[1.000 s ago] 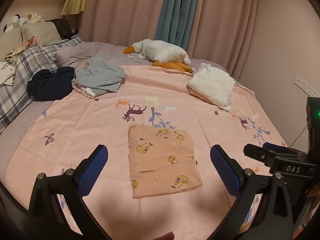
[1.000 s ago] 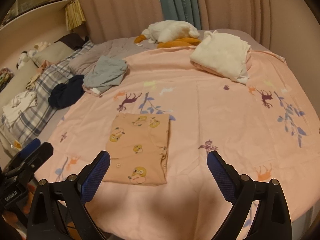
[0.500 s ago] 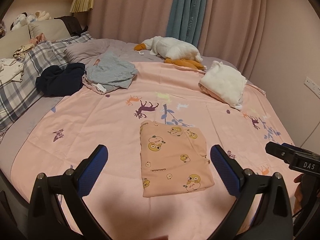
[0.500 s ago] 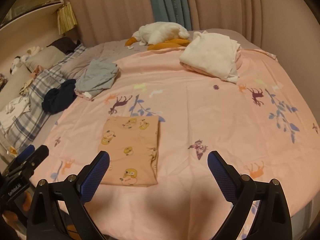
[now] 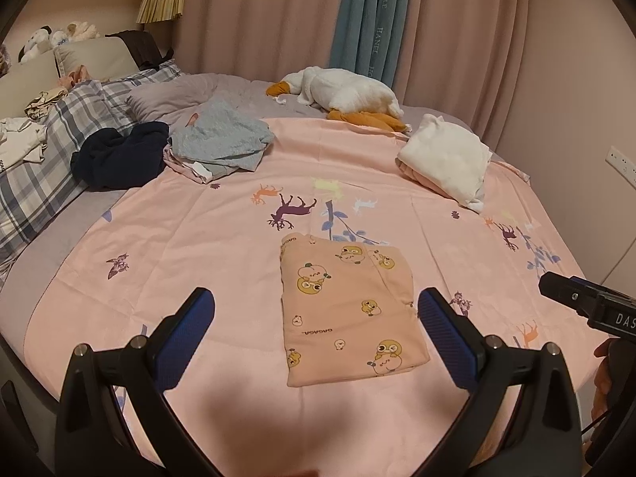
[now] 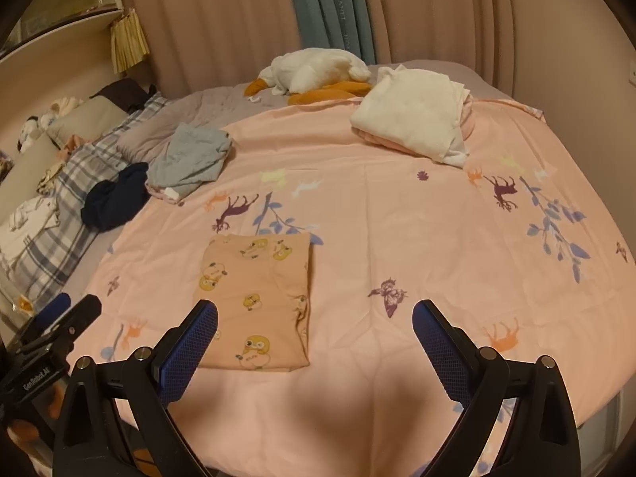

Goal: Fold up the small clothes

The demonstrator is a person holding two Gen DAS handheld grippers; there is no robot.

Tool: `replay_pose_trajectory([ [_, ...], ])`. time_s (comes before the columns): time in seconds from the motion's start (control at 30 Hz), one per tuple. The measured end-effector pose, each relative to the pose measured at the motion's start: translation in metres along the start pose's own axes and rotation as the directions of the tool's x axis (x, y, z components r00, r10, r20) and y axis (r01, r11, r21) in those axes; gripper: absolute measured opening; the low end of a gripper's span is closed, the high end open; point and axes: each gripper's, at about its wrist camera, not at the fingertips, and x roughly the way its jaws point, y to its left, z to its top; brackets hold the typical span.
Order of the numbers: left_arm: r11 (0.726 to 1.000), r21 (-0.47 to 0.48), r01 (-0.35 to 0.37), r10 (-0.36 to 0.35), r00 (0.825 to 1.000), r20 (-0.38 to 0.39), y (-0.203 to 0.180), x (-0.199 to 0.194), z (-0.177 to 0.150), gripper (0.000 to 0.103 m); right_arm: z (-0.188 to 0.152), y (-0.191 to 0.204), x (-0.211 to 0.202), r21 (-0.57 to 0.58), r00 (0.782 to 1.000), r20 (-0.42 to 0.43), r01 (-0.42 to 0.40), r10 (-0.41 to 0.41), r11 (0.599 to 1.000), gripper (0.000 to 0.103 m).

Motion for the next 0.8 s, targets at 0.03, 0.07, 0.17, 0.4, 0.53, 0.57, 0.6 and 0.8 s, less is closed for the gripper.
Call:
replay_pose_trajectory([
  [0.03,1.0,0.004,-0.003,0.003,1.0,-0.001,-0.0002,0.0002,0.0,0.102,0.0001,-0.0001,-0.0001,0.0,1.0,0.001,-0.001,0.001,1.0,0.098],
  [0.07,1.0,0.007,-0.007,0.007,1.0,-0.001,-0.0006,0.0,-0.0003,0.102,0.0002,-0.0001,-0.0001,-0.002,1.0,0.002,-0.001,0.001,1.0,0.098],
  [0.17,1.0,0.011,-0.018,0.018,1.0,-0.001,-0.0008,-0.0001,-0.0014,0.102,0.0009,-0.0009,0.0009,-0.009,1.0,-0.001,-0.003,0.003,1.0,0.098],
  [0.4,1.0,0.02,-0.013,0.014,1.0,-0.007,-0.0014,0.0009,-0.0027,0.102,0.0012,0.0007,-0.0011,-0.016,1.0,-0.002,0.0,0.0,1.0,0.098],
  [0.53,1.0,0.021,-0.012,0.013,1.0,-0.011,-0.0019,0.0021,-0.0037,0.102,0.001,0.0011,-0.001,-0.021,1.0,-0.001,0.013,-0.013,1.0,0.098],
  [0.57,1.0,0.019,-0.008,0.009,1.0,-0.011,-0.002,0.0023,-0.0033,0.102,0.0007,0.0023,-0.001,-0.023,1.0,0.001,0.017,-0.017,1.0,0.098],
  [0.6,1.0,0.019,-0.006,0.007,1.0,-0.012,-0.002,0.0024,-0.0031,0.102,0.0011,0.0017,-0.0012,-0.022,1.0,0.003,0.021,-0.021,1.0,0.098],
  [0.8,1.0,0.026,-0.013,0.014,1.0,-0.012,-0.0041,0.0027,-0.0035,0.102,0.0011,0.0009,0.0005,-0.017,0.999,0.003,0.032,-0.032,0.999,0.098],
])
